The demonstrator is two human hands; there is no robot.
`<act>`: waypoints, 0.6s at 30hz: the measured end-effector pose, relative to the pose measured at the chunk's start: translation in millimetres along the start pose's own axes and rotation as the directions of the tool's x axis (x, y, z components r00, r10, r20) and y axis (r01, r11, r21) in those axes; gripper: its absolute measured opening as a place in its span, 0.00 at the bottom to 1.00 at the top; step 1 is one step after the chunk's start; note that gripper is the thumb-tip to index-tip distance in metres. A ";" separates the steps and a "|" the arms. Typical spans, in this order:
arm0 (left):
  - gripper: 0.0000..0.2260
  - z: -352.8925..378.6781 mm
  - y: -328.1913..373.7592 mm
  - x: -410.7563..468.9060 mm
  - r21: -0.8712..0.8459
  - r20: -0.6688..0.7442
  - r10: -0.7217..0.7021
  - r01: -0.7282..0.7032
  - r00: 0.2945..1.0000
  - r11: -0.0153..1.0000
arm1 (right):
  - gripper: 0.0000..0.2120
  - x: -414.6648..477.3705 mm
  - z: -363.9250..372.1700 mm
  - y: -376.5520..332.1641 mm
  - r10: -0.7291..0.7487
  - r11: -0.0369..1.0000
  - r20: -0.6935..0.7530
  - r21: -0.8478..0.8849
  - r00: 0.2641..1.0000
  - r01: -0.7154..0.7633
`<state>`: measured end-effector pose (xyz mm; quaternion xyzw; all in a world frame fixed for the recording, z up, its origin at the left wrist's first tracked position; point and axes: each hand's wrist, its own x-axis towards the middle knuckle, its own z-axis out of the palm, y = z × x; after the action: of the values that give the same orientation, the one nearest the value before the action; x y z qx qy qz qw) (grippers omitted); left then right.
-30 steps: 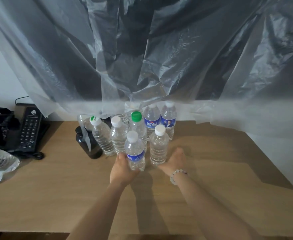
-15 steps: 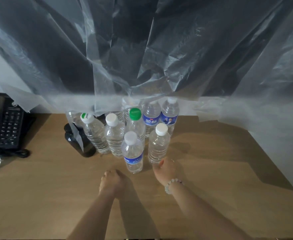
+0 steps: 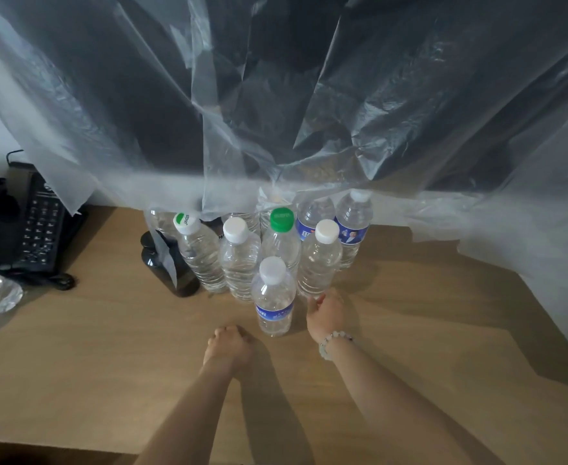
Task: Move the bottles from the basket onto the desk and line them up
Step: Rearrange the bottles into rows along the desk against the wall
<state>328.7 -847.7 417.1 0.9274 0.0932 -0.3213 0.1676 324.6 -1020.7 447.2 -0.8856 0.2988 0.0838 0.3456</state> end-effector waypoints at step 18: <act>0.30 14.8 -8.0 -15.5 0.083 -0.165 0.147 -0.135 0.975 0.987 | 0.08 -9.5 -15.5 1.8 -0.117 0.991 0.251 -0.040 0.961 0.131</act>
<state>306.1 -846.8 413.9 0.9611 0.0295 -0.2311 0.1485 315.0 -1027.5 461.2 -0.8946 0.1945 0.1803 0.3597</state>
